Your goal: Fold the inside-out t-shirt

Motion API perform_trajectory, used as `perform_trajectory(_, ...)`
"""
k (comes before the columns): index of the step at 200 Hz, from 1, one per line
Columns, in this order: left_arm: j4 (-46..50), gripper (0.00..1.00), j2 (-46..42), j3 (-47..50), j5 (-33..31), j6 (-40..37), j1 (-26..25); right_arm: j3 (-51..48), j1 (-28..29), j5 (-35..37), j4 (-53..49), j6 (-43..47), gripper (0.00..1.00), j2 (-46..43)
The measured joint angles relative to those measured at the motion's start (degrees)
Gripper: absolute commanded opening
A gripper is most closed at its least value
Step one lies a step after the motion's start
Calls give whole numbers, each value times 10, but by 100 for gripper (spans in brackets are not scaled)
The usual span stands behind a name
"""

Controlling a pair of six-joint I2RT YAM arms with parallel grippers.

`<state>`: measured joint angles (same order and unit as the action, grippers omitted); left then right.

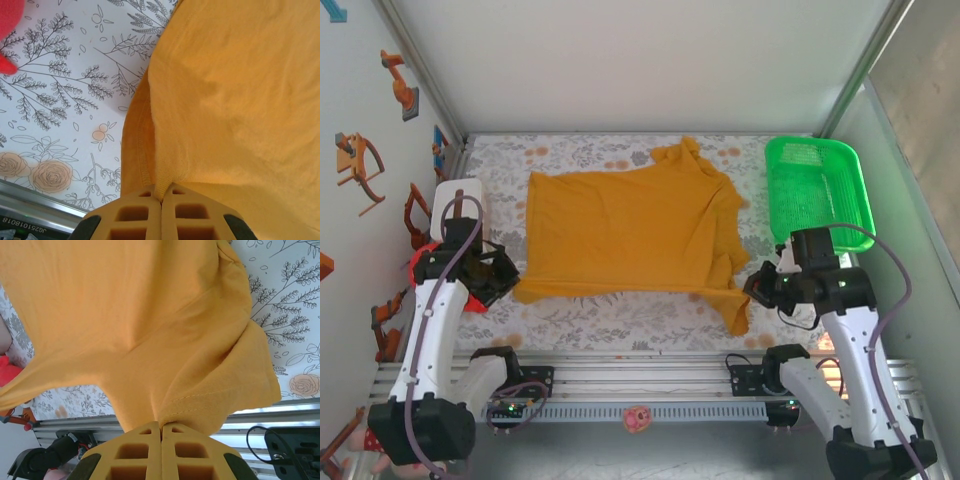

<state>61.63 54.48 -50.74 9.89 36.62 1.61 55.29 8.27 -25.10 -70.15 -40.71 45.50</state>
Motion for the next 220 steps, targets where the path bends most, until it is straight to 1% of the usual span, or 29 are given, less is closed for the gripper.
perform_trajectory(19,-21,0,32,-9,0,0,0,6,0,1,23,3,0,35)
perform_trajectory(42,-57,0,98,-31,3,-6,2,35,0,5,66,18,0,111)
perform_trajectory(78,-108,0,234,-103,3,-28,3,93,0,19,144,59,0,262)
perform_trajectory(118,-144,1,389,-200,11,-47,3,213,0,35,195,93,0,436)
perform_trajectory(128,-147,7,424,-225,13,-51,3,249,0,38,205,97,0,480)
perform_trajectory(132,-148,11,439,-237,13,-52,3,268,0,38,208,98,6,502)
perform_trajectory(134,-148,14,443,-240,14,-53,3,273,0,39,211,99,11,508)
perform_trajectory(142,-149,29,473,-263,14,-61,3,304,0,37,221,100,23,546)
perform_trajectory(149,-150,41,495,-283,14,-63,3,328,0,37,230,101,29,575)
perform_trajectory(153,-150,45,506,-294,14,-64,3,337,0,37,237,105,32,588)
perform_trajectory(167,-150,56,547,-337,15,-69,4,347,0,38,264,108,39,613)
perform_trajectory(178,-152,61,566,-361,16,-75,7,341,0,43,270,106,43,610)
perform_trajectory(190,-155,63,568,-373,17,-76,9,321,0,53,277,105,45,587)
perform_trajectory(205,-157,65,553,-375,19,-76,11,267,0,72,285,106,48,529)
perform_trajectory(210,-158,66,545,-374,21,-75,12,249,0,78,284,105,51,509)
perform_trajectory(220,-164,66,524,-363,24,-73,12,207,0,93,282,108,53,465)
